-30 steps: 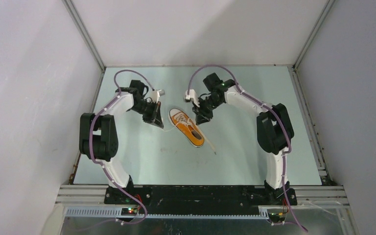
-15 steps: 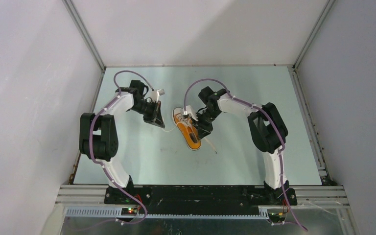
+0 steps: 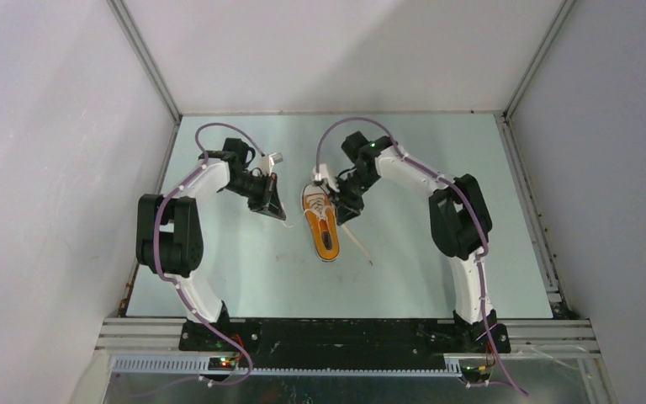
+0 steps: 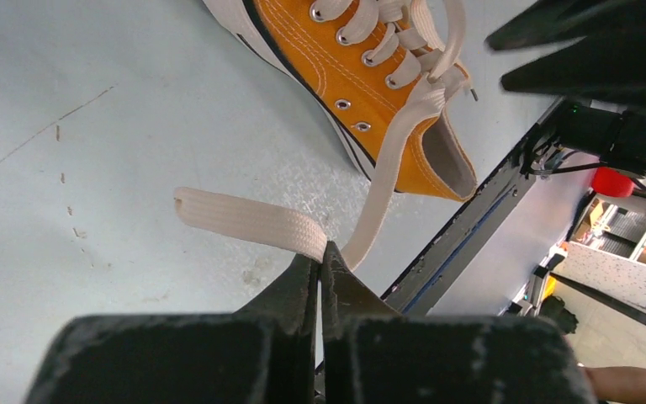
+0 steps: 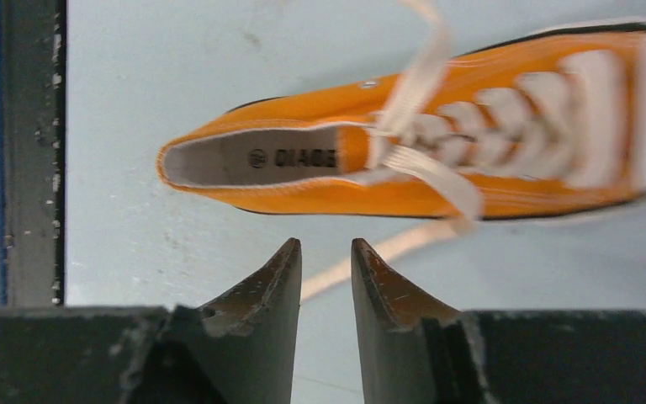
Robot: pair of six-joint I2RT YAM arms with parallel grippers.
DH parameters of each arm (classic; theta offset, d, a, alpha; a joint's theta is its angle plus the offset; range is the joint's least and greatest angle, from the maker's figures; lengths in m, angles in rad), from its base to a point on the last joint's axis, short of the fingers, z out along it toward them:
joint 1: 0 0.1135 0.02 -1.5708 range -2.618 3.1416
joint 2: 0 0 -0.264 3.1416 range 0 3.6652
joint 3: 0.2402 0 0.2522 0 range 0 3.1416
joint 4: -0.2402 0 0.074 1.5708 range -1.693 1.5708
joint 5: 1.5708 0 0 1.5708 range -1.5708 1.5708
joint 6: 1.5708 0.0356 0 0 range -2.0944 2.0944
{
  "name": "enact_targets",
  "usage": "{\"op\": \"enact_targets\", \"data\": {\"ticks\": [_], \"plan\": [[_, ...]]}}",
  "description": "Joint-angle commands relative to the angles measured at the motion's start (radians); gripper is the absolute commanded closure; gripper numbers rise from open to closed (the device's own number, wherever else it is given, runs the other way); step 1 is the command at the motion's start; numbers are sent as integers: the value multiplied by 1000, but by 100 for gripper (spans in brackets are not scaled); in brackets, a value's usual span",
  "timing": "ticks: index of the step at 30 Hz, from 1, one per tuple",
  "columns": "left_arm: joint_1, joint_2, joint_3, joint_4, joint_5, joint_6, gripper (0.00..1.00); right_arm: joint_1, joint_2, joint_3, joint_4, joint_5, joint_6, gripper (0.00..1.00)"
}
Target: Tie the shoes
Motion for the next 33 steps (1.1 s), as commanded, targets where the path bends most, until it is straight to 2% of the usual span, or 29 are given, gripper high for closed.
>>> {"op": "enact_targets", "data": {"ticks": [1,8,13,15,18,23,29,33], "plan": [[-3,-4,37,-18,60,-27,100,-27,-106,93,28,-16,-35,66],[-3,56,58,-56,75,-61,100,64,-141,48,290,24,-115,59],[-3,28,55,-19,17,-79,100,100,-59,140,321,6,-130,52],[-3,4,43,28,-14,-81,100,108,-31,162,310,-24,-85,51],[-3,-49,7,111,-53,-92,100,109,-23,141,376,-66,66,48],[-10,-76,-53,311,-74,-171,100,71,-11,148,382,-101,234,48],[-39,-88,-109,630,-27,-318,100,-16,9,187,430,-148,528,48],[-59,-90,-109,761,34,-417,100,-43,11,185,427,-141,576,47]]}}
